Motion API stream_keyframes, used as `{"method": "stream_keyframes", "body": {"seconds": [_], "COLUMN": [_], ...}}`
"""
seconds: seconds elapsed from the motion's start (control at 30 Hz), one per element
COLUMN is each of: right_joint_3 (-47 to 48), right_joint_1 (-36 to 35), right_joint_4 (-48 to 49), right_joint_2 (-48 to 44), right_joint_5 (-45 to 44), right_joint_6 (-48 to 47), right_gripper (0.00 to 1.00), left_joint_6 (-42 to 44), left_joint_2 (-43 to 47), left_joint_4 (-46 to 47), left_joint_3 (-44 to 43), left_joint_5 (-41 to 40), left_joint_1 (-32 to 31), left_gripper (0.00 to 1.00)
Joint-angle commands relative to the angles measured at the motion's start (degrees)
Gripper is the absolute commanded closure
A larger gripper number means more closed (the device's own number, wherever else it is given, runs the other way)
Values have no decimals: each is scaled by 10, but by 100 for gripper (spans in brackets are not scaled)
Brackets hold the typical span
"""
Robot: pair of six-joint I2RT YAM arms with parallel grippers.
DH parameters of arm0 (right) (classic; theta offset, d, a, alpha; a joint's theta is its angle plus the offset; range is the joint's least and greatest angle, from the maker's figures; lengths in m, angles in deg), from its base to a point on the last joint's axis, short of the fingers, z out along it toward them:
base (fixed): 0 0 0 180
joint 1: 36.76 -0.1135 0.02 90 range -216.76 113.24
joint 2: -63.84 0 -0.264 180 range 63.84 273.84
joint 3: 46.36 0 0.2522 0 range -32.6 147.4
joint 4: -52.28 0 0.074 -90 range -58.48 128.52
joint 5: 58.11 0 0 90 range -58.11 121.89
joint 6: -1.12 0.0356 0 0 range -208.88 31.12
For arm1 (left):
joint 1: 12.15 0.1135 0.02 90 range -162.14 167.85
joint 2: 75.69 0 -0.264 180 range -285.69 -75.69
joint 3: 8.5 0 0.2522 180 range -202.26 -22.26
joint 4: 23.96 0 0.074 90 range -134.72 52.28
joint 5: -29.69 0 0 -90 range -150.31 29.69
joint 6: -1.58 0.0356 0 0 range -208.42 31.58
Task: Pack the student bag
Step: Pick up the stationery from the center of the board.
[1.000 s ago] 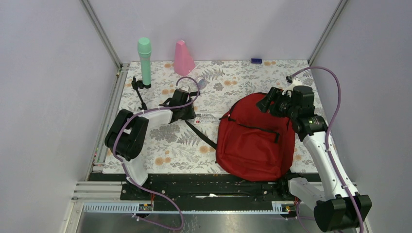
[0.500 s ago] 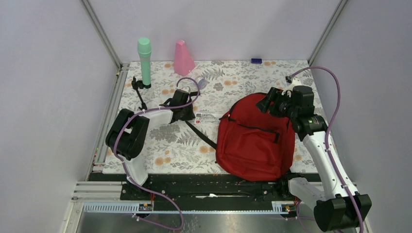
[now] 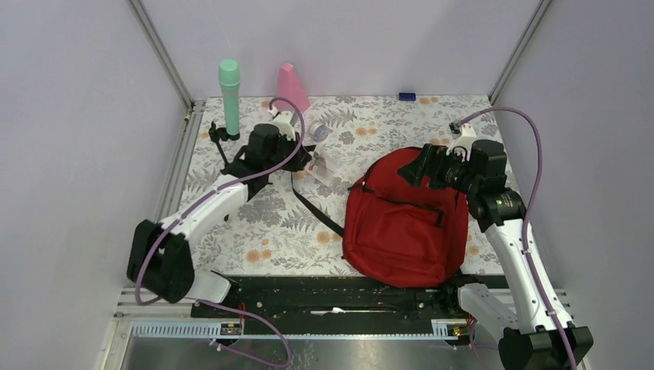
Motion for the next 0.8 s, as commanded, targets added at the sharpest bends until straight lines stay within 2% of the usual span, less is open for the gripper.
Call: {"method": "stream_keyframes", "body": {"seconds": [0.0,0.1,0.2,0.3,0.47,0.57,0.77], "right_joint_3": [20,13,-5,-38,-76,-78,-78], "right_joint_1": [3,3,3,3,1,-10,-60], "right_joint_4": [56,85,156,282,441,466,455], "right_joint_2": [-30,-43,-54,-60,-57,-51,-46], "right_joint_5": [72,89,151,248,326,354,363], "right_joint_6": [-7,12,31,77,163,181,156], "right_gripper": [1,0,0,0,0,0,0], "left_joint_6": [59,98,130,144,163,163,171], "left_joint_2": [81,109,134,164,201,213,215], "left_joint_4": [-45,-143,-218,-257,-276,-277,-288], "left_joint_3": [-69,-132,-177,-191,-188,-190,-211], "left_joint_5": [51,55,76,150,292,332,364], "left_joint_1": [-16,-45,-73,-79,-81,-88,-101], "left_gripper": [100,100,100,100,100,100,100]}}
